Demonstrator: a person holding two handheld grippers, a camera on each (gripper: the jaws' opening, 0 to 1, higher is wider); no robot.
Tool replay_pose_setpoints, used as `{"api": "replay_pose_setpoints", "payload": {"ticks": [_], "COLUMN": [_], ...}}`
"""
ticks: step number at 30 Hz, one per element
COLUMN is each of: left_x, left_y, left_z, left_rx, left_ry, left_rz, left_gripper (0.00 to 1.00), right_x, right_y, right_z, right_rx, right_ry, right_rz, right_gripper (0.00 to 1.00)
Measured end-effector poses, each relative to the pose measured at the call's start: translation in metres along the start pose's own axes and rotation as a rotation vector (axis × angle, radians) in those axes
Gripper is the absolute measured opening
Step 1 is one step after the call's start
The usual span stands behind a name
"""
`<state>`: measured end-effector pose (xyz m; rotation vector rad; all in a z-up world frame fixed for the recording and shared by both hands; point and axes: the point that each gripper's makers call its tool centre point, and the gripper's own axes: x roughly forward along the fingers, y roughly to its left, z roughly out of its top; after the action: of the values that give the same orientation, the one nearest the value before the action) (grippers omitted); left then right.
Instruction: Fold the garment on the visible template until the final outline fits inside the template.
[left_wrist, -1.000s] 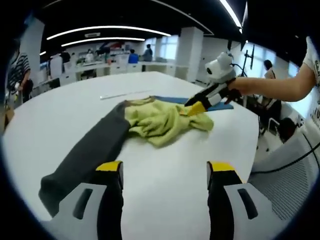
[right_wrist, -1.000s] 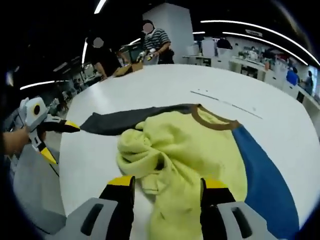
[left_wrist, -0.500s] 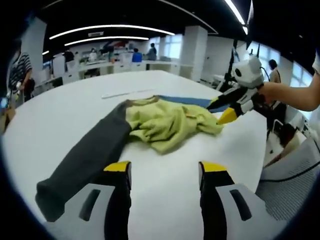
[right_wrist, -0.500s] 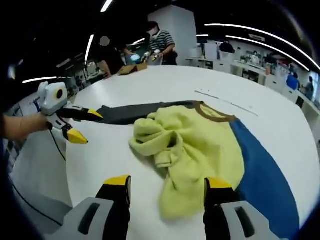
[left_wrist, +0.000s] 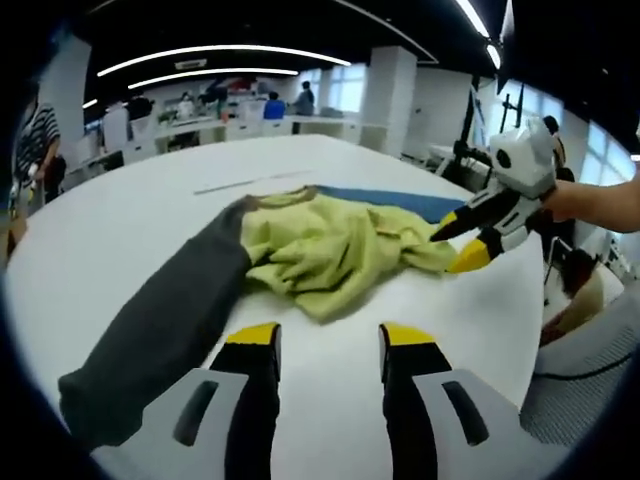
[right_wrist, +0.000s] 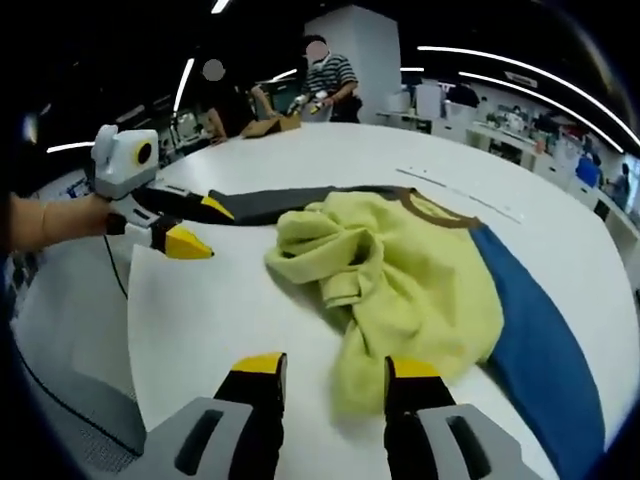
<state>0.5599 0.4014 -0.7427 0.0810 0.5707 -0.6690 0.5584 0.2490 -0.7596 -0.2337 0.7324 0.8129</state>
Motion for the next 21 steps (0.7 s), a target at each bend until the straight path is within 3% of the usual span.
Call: {"api": "replay_pose_setpoints", "payload": {"ticks": [8,12,21], "left_x": [0.017,0.024,0.045], "left_y": [-0.003,-0.007,-0.012], "left_z": [0.001,0.001,0.008], "left_rx": [0.02,0.127,0.136], "left_ry": [0.01,0.037,0.036], "left_rz": [0.01,0.009,0.019], "left_gripper": [0.26,0.24,0.21], "right_x": [0.015,0.021,0.029], "right_y": [-0.008,-0.013,-0.025], "right_z": [0.001,0.002,0.001], "right_rx": [-0.039,-0.047,-0.077], "right_ry": [0.003,0.007,0.032], "right_rz": [-0.082,-0.113,-0.159], "right_gripper": [0.29,0.25,0.16]}}
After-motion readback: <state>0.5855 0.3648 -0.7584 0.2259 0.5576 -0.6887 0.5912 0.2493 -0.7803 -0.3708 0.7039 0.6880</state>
